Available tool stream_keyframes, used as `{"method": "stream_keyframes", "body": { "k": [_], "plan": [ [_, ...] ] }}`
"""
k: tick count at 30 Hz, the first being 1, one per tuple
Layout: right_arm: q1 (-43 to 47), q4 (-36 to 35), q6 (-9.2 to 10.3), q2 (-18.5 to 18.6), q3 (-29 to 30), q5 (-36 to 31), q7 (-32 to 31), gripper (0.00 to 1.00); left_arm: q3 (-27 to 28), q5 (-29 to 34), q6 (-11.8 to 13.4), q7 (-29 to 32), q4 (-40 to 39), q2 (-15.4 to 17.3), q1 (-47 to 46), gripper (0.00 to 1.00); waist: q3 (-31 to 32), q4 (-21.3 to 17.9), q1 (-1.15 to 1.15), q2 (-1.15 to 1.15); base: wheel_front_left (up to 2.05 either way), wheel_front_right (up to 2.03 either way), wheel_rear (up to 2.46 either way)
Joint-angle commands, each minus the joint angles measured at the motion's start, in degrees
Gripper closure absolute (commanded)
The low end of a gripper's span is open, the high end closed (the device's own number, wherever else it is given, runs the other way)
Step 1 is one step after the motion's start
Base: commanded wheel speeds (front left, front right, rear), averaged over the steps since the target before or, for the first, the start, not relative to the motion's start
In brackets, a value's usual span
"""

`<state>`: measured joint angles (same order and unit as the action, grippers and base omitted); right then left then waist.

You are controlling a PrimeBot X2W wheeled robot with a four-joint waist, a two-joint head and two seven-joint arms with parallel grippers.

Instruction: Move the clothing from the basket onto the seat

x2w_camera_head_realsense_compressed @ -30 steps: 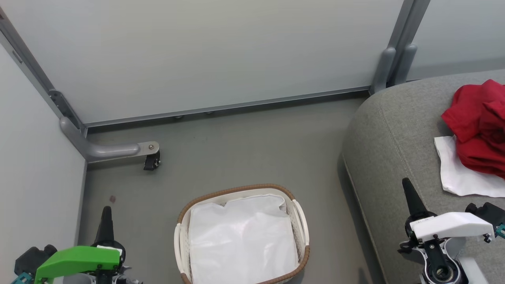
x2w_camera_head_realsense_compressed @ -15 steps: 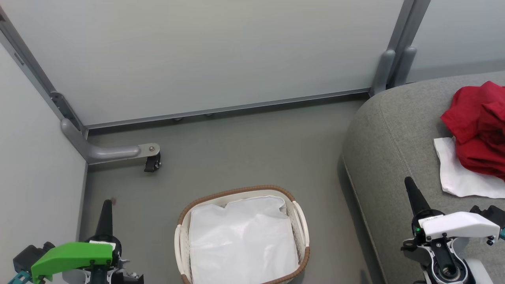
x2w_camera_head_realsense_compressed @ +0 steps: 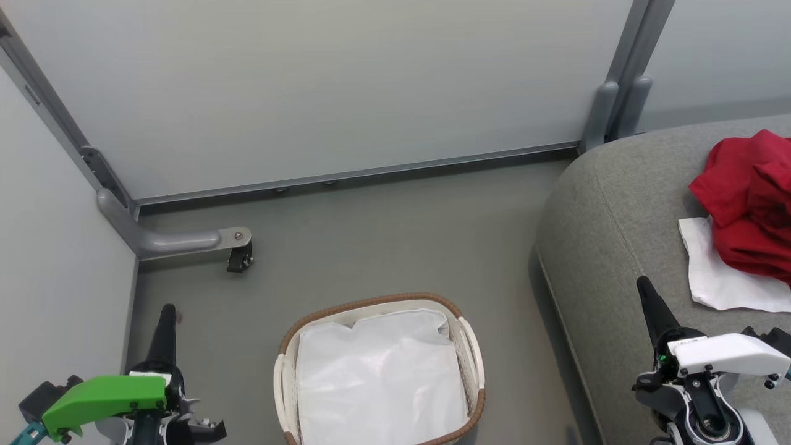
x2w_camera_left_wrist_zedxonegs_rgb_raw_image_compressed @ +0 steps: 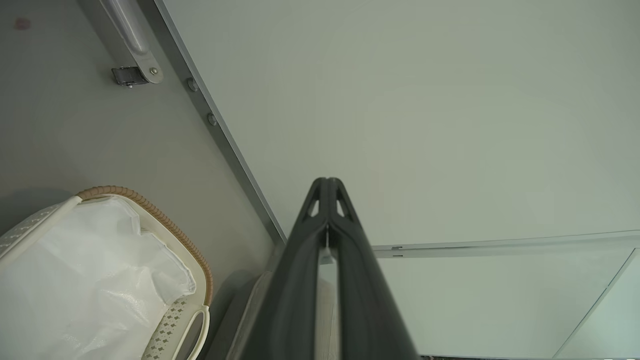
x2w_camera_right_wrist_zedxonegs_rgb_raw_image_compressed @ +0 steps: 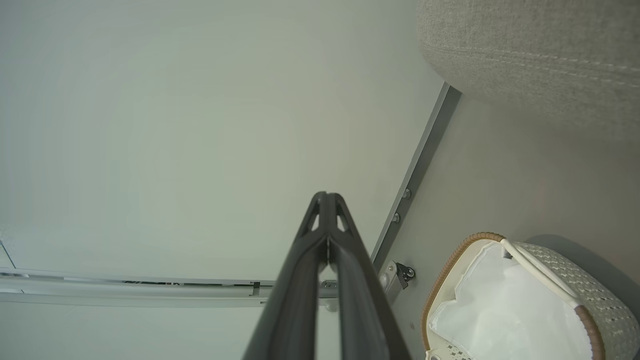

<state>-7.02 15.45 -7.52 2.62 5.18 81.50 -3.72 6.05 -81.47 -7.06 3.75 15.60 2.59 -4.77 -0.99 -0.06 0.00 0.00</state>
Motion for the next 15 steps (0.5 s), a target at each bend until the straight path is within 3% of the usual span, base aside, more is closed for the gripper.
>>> {"method": "stream_keyframes", "body": {
  "k": [1, 15],
  "plan": [
    [0.46, -0.51, 0.04, 0.35, 0.33, 1.19, -0.41, 1.0, 0.31, -1.09, -0.32, 0.37, -0.44, 0.42, -1.31, 1.0, 0.04, 0.0, 0.0, 0.0, 0.0, 0.0, 0.0],
    [0.88, -1.18, 0.04, 0.39, 1.01, 7.05, -1.88, 1.0, 0.5, -7.11, -0.49, 1.86, -1.24, 0.45, -1.62, 1.0, 0.47, 0.04, 0.0, 0.0, 0.0, 0.0, 0.0]
  ]
}}
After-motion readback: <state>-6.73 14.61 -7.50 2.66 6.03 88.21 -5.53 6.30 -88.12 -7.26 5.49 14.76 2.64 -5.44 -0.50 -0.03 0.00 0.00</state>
